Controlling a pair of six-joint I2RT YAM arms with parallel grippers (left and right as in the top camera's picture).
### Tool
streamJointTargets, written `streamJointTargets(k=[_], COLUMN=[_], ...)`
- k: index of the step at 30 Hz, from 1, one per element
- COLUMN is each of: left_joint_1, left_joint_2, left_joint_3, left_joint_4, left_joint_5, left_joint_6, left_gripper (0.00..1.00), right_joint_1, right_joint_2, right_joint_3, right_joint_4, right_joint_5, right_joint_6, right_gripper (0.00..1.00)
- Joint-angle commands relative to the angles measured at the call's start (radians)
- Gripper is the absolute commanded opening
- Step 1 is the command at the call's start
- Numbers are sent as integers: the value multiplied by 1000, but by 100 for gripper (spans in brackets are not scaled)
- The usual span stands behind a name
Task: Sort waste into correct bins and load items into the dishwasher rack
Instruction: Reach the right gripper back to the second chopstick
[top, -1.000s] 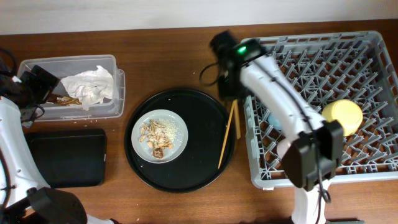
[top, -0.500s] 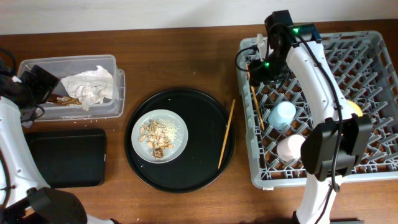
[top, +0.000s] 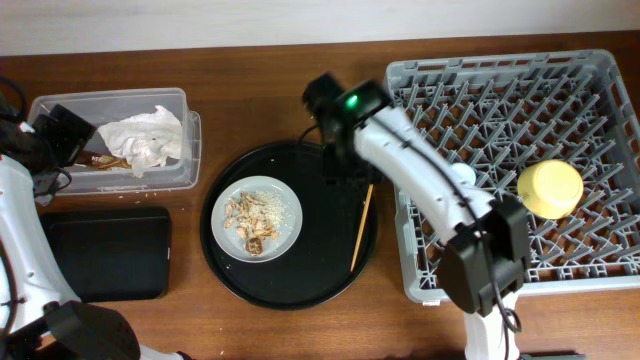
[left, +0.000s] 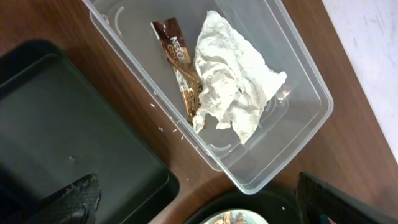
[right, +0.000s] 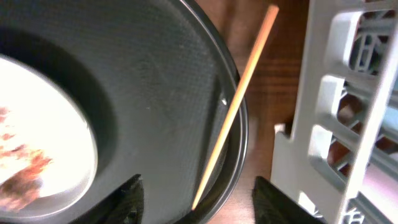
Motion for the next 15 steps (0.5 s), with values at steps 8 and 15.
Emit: streamJointTargets(k=[8,15], left_joint_1=[5,5], left_joint_2=[-3,-3], left_joint_3=[6,6], left_joint_4=[1,1], left_joint_5=[-6,-6], left_joint_6=[-5,-5], left_gripper=[99,99], right_joint_1=[21,24], right_joint_2=[3,3], right_joint_3=[-374,-447], right_joint_4=[266,365], right_joint_5=[14,-47], right_joint_6=[264,261], right_gripper=[61,37])
